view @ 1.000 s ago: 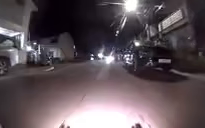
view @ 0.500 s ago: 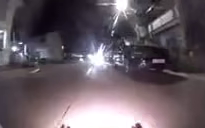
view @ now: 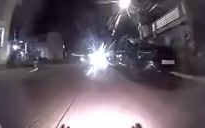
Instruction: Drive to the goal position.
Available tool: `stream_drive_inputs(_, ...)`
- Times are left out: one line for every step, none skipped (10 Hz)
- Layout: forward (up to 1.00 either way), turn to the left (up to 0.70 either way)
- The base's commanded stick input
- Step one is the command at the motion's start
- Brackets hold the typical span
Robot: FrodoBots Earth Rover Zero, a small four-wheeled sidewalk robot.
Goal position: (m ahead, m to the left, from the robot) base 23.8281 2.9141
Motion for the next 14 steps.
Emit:
stream_drive_inputs(0.85,0.00)
stream_drive_inputs(0.85,0.00)
stream_drive_inputs(0.85,0.00)
stream_drive_inputs(0.85,0.00)
stream_drive_inputs(0.85,0.00)
stream_drive_inputs(0.85,0.00)
stream_drive_inputs(0.85,0.00)
stream_drive_inputs(0.85,0.00)
stream_drive_inputs(0.85,0.00)
stream_drive_inputs(0.85,0.00)
stream_drive_inputs(0.85,0.00)
stream_drive_inputs(0.85,0.00)
stream_drive_inputs(0.85,0.00)
stream_drive_inputs(0.85,0.00)
